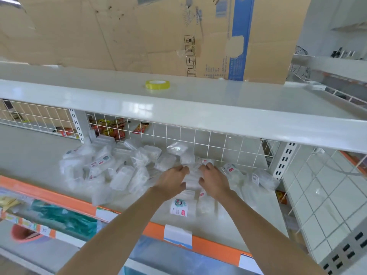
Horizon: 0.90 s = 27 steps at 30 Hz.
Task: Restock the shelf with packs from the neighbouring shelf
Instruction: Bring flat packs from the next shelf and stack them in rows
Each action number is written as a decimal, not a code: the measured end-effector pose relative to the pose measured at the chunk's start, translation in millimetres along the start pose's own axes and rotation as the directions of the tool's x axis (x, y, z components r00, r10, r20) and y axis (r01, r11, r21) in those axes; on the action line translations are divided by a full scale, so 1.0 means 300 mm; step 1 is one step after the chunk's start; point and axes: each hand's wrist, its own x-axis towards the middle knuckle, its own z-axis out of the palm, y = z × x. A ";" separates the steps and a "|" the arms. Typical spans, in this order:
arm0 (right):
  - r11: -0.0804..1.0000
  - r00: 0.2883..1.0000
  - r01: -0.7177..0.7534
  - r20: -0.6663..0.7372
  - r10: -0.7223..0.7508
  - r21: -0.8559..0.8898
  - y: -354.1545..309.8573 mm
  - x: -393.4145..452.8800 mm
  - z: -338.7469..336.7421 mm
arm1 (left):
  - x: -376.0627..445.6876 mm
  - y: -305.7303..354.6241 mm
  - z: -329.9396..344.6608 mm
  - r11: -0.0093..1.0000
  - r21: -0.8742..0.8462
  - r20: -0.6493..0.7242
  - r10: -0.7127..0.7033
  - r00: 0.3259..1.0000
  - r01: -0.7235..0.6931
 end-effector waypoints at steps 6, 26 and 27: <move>0.945 0.995 0.082 -0.074 -0.062 0.317 -0.022 -0.045 -0.087 | -0.144 -0.069 -0.079 0.956 -0.266 -0.155 -0.169 0.973 0.124; 0.863 0.935 0.214 0.160 -0.317 0.458 -0.699 -0.199 0.098 | -0.842 -0.585 -0.170 0.758 -0.380 -0.047 -0.588 0.807 0.531; 0.864 0.935 0.207 0.168 -0.313 0.458 -0.748 -0.205 0.113 | -0.879 -0.621 -0.176 0.753 -0.386 -0.043 -0.592 0.805 0.533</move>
